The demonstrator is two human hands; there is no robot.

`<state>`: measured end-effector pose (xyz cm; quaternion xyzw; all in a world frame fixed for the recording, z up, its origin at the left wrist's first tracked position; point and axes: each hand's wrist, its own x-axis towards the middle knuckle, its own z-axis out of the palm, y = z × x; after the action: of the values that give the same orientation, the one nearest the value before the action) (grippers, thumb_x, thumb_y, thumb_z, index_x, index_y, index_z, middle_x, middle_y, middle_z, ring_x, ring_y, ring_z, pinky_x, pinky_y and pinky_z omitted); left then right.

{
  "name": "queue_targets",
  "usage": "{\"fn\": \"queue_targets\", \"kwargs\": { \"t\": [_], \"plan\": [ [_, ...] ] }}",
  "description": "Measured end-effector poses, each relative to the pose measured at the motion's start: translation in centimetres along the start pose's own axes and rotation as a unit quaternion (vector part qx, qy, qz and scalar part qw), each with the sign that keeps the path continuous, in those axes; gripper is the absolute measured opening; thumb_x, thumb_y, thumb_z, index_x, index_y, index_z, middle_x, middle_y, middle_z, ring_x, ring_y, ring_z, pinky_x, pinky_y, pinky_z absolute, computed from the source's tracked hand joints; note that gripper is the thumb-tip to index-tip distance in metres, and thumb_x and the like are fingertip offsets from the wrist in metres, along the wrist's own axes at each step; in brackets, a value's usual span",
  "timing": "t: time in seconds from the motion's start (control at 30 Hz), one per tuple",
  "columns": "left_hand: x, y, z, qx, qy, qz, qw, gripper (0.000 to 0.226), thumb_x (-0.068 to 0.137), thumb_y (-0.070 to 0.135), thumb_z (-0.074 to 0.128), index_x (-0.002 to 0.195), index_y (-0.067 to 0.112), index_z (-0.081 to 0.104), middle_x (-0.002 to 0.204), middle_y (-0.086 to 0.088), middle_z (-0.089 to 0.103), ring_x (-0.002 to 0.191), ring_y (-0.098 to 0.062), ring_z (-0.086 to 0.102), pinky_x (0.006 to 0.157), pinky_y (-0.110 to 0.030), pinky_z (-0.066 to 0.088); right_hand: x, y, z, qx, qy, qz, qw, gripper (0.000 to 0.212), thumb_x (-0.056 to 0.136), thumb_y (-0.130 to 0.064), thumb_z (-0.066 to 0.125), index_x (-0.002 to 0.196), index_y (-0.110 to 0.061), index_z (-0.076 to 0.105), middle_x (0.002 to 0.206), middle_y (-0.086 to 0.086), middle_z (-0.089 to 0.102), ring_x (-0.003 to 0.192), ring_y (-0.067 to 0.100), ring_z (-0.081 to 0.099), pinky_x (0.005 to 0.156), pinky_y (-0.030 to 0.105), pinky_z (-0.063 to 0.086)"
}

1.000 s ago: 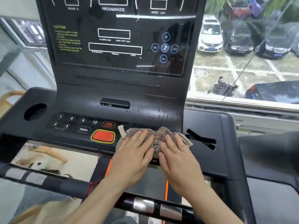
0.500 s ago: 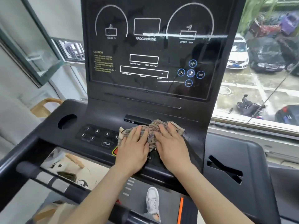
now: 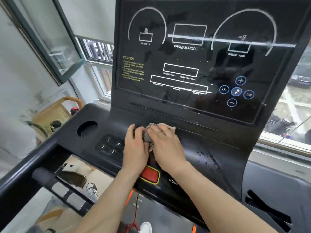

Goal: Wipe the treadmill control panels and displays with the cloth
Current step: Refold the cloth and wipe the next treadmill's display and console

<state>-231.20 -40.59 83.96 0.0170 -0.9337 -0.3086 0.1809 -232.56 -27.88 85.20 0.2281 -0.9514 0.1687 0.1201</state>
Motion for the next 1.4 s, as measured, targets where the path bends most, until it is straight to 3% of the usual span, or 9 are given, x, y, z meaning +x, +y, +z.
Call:
{"fn": "queue_targets", "kwargs": {
  "t": [0.13,0.3,0.4,0.5,0.7,0.83,0.93,1.13,1.4],
  "plan": [
    [1.5,-0.8,-0.9,0.03,0.075,-0.05,0.995,0.036,0.067,-0.007,0.066,0.098,0.009,0.058,0.11,-0.014,0.044,0.099,-0.035,0.045,0.083,-0.025,0.028,1.8,-0.6,0.5,0.044,-0.019,0.007,0.999,0.053,0.086,-0.011,0.054,0.138,-0.024,0.05,0.145,-0.008,0.048,0.135,0.02,0.038,0.103,0.04,0.04],
    [0.8,1.5,0.3,0.03,0.102,0.017,0.994,0.03,0.082,0.005,0.065,0.107,0.021,0.071,0.099,-0.008,0.05,0.091,-0.028,0.048,0.077,-0.039,0.044,-4.7,3.1,-2.6,0.079,0.086,0.074,0.99,0.041,0.078,-0.01,0.064,0.116,-0.024,0.069,0.116,-0.009,0.068,0.11,0.016,0.059,0.082,0.033,0.055],
    [-1.1,5.7,2.9,0.008,0.029,0.118,0.993,0.031,0.085,0.012,0.051,0.108,0.016,0.072,0.103,-0.008,0.058,0.094,-0.027,0.051,0.082,-0.029,0.039,-8.9,5.0,-4.6,0.077,0.083,0.147,0.983,0.045,0.068,-0.004,0.076,0.107,-0.025,0.073,0.097,-0.009,0.07,0.098,0.005,0.054,0.073,0.02,0.049],
    [-4.1,8.6,4.7,-0.004,-0.06,0.196,0.979,0.031,0.081,0.014,0.052,0.105,0.016,0.071,0.107,-0.006,0.061,0.098,-0.027,0.054,0.083,-0.035,0.049,-12.1,5.9,-6.3,0.072,0.044,0.208,0.975,0.037,0.067,-0.008,0.078,0.097,-0.029,0.076,0.081,-0.018,0.063,0.087,0.004,0.051,0.069,0.013,0.043],
    [-4.4,8.3,3.3,-0.025,-0.126,0.194,0.973,0.033,0.088,0.013,0.051,0.118,0.021,0.063,0.108,0.0,0.06,0.096,-0.023,0.055,0.081,-0.04,0.05,-11.5,7.3,-8.8,0.161,-0.002,0.283,0.946,0.024,0.078,-0.016,0.061,0.072,-0.038,0.068,0.07,-0.021,0.065,0.076,0.006,0.06,0.068,0.03,0.048],
    [-3.4,6.7,0.3,-0.053,-0.148,0.071,0.985,0.025,0.086,0.049,0.06,0.104,0.034,0.054,0.094,0.014,0.06,0.088,-0.008,0.056,0.076,-0.029,0.045,-10.9,6.7,-9.0,0.137,0.067,0.277,0.949,0.017,0.084,-0.019,0.059,0.086,-0.032,0.069,0.083,-0.021,0.063,0.09,0.011,0.051,0.073,0.03,0.039],
    [-3.9,4.2,-0.5,0.033,-0.178,0.125,0.975,0.045,0.082,0.067,0.046,0.108,0.035,0.066,0.105,0.019,0.061,0.093,-0.006,0.047,0.081,-0.03,0.048,-11.2,6.0,-7.9,0.004,0.065,0.221,0.973,0.01,0.082,-0.026,0.068,0.088,-0.024,0.074,0.093,-0.01,0.061,0.096,0.019,0.05,0.075,0.037,0.04],
    [-2.3,0.5,-2.0,0.243,-0.064,0.098,0.963,0.04,0.085,0.045,0.044,0.114,0.031,0.068,0.118,0.01,0.064,0.097,-0.023,0.052,0.08,-0.04,0.041,-9.4,2.4,-4.6,-0.007,-0.05,0.097,0.994,0.052,0.076,-0.021,0.067,0.127,-0.024,0.059,0.105,-0.001,0.057,0.09,0.023,0.057,0.067,0.037,0.052],
    [-1.4,1.7,-1.6,0.292,-0.066,0.023,0.954,0.048,0.078,0.029,0.058,0.126,0.027,0.058,0.117,-0.002,0.05,0.102,-0.027,0.041,0.079,-0.04,0.026,-6.1,0.1,-3.6,0.019,-0.115,0.106,0.987,0.053,0.087,-0.045,0.048,0.137,-0.032,0.047,0.105,-0.004,0.042,0.099,0.019,0.05,0.072,0.036,0.049]
  ]
}}
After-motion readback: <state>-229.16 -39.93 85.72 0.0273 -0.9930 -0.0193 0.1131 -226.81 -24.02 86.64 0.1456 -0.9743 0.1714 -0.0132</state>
